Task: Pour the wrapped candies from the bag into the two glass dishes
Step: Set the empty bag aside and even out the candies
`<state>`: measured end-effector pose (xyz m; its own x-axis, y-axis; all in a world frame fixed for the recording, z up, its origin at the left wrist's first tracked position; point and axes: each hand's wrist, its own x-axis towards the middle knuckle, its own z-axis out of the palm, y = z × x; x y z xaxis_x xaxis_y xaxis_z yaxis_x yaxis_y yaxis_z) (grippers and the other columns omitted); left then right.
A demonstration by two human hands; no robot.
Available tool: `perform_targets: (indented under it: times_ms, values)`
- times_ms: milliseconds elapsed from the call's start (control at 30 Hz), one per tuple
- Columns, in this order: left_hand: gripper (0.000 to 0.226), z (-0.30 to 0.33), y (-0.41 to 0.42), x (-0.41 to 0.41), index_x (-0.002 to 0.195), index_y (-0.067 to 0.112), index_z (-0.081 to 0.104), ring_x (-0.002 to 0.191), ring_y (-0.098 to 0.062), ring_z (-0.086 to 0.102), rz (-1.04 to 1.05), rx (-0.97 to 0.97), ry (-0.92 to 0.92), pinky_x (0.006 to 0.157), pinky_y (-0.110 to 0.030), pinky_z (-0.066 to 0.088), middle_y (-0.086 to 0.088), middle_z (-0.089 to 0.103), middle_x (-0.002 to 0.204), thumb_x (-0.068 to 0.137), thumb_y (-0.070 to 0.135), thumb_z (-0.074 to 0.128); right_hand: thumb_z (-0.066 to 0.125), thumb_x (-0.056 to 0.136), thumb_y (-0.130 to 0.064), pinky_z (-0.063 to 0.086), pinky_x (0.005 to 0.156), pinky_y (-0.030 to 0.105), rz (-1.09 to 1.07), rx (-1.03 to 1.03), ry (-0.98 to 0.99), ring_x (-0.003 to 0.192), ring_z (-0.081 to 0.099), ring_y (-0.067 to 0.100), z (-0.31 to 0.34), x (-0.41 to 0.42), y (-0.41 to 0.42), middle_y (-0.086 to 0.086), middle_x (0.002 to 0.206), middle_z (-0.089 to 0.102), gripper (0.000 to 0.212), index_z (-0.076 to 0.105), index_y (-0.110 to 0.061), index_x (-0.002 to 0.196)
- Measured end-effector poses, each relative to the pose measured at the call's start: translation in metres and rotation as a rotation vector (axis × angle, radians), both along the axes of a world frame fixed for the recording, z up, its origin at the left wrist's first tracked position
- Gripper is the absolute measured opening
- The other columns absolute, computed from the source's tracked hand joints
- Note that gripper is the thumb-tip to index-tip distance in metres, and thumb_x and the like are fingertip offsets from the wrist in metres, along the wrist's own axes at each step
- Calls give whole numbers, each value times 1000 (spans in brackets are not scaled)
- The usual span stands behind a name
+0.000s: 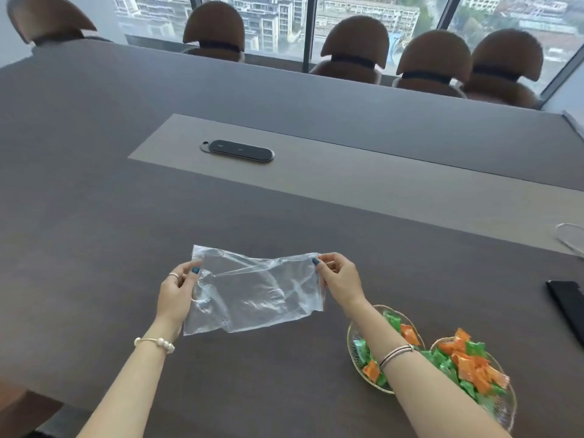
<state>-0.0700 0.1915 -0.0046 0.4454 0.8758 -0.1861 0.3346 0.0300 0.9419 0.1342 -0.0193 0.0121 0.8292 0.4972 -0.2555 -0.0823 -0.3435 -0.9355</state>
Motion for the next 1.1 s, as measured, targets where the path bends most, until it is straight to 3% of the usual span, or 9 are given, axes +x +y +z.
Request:
perform_targets:
  times_ms: [200,367,533,667,733,833,933,1033,1100]
  values:
    - [21,-33,31,-18,107,13,62,57,-20,45,29,65,218,52,-25,40,-4,49,68,91,21,52,63,82,-29,52,71,35,36,-230,-3,70,61,19,-39,-14,39,2,79,68,9,61,-20,81]
    - [49,-57,37,-27,131,16,44,82,-26,54,-78,208,421,78,-37,44,-10,51,99,84,16,58,63,79,-32,45,76,32,168,-666,-110,95,62,29,-70,-24,36,7,99,69,18,56,-18,88]
    - [58,-58,24,-18,130,12,51,106,-42,45,-158,489,594,94,-51,40,-23,47,114,75,7,69,63,79,-32,41,72,29,122,-600,-94,92,60,25,-62,-26,27,5,98,66,20,54,-18,91]
    - [49,-30,-15,13,125,14,54,100,-32,49,-242,684,410,90,-47,44,-15,49,109,78,9,66,65,80,-34,44,71,23,48,-338,-24,87,58,15,-32,-20,-12,-2,92,63,29,59,-20,105]
    - [41,-14,-52,37,119,18,55,90,-20,54,-358,615,239,79,-35,49,-8,52,104,80,7,64,67,79,-33,46,67,19,-9,-195,24,84,60,11,-16,-17,-46,-4,91,64,29,60,-22,105]
    - [30,-4,-117,69,107,29,56,78,-8,54,-473,318,88,71,-25,47,2,56,94,84,10,59,68,80,-29,48,57,15,-138,-70,50,76,61,6,-2,-12,-109,-4,91,66,27,60,-23,105]
    - [20,-18,-183,85,102,25,57,78,-12,58,-524,176,182,75,-31,48,4,58,88,84,16,57,69,80,-26,47,66,14,-296,-73,20,80,62,0,-5,-4,-185,-3,93,66,21,62,-27,99]
    - [25,-43,-233,88,109,21,54,82,-15,59,-528,50,329,75,-32,44,-2,60,91,84,22,57,70,79,-21,52,72,24,-481,-100,25,85,63,14,-16,5,-263,-1,91,67,18,63,-26,95]
    - [32,-55,-255,91,114,20,49,82,-17,60,-498,-30,384,74,-33,44,-5,62,92,83,22,57,69,80,-15,49,66,14,-561,-110,39,84,61,9,-21,10,-308,1,92,66,18,63,-19,97]
